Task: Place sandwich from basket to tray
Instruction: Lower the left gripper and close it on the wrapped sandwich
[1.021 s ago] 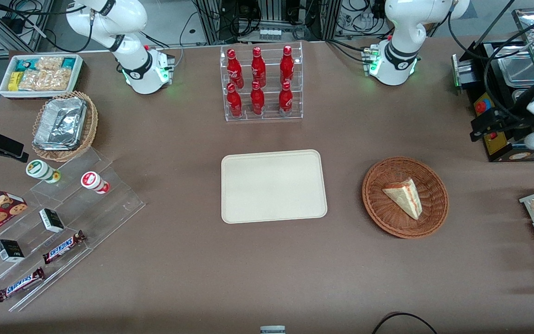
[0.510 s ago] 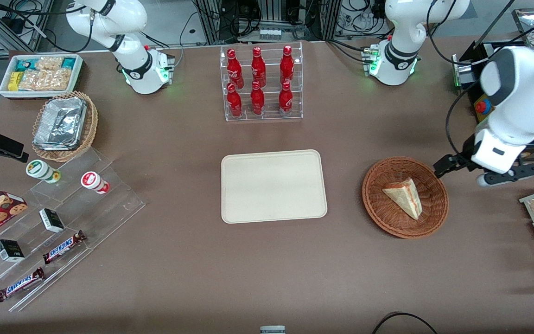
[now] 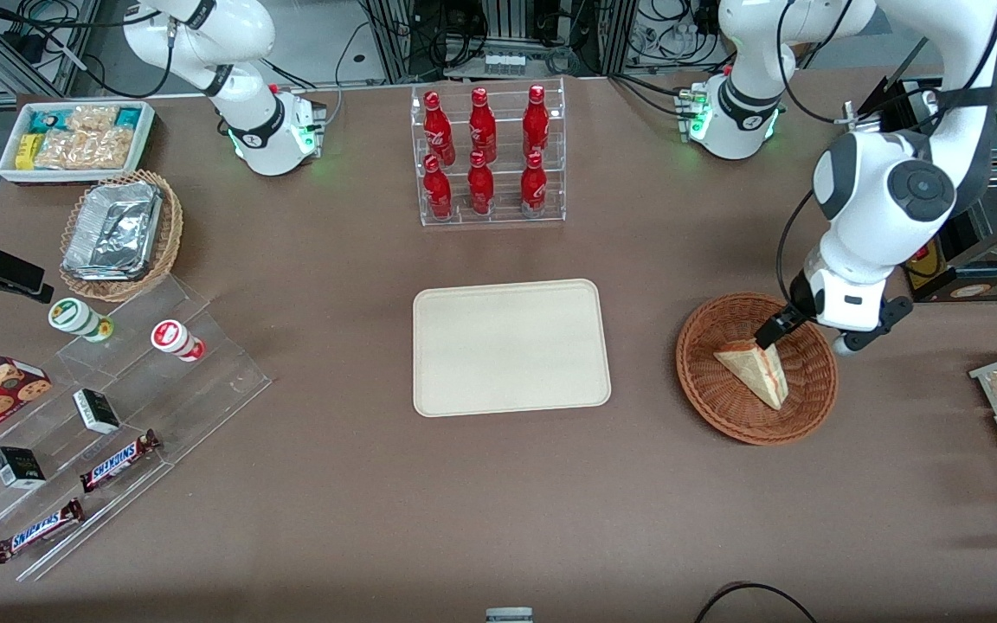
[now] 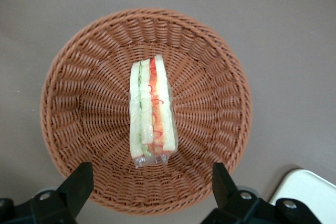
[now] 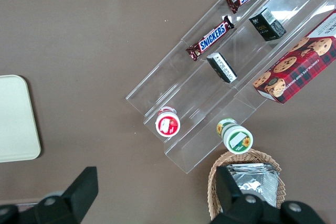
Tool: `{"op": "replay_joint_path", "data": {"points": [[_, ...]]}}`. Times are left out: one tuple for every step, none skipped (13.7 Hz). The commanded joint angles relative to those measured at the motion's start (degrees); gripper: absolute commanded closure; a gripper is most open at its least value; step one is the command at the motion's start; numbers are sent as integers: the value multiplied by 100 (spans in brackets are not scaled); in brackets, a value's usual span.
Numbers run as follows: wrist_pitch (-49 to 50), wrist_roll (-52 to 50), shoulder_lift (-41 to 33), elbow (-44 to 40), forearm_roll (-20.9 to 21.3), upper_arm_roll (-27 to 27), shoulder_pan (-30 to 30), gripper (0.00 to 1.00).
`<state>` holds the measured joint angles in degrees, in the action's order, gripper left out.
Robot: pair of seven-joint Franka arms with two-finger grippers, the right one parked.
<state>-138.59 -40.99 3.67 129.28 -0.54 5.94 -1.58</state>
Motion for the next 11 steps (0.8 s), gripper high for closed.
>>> {"op": "replay_joint_path", "data": {"points": [[-492,-260,414,105,89,-14,-27,0],[-676,-252,519,167,98,-14,-27,0],[-835,-260,616,220,98,-14,-27,0],[-1036,-269,774,229,98,-14,-18,0],[-1212,-269,923,220,98,-22,-18,0],[-1362,-269,1064,212,98,-23,-18,0],[-1442,-269,1126,212,98,-23,-18,11],[-1443,-269,1144,186,98,-23,-9,49],[-1443,-261,1144,168,89,-31,-9,81],[-1443,-243,1144,142,98,-31,-9,100],[-1443,-208,1136,133,98,-31,0,100]]}}
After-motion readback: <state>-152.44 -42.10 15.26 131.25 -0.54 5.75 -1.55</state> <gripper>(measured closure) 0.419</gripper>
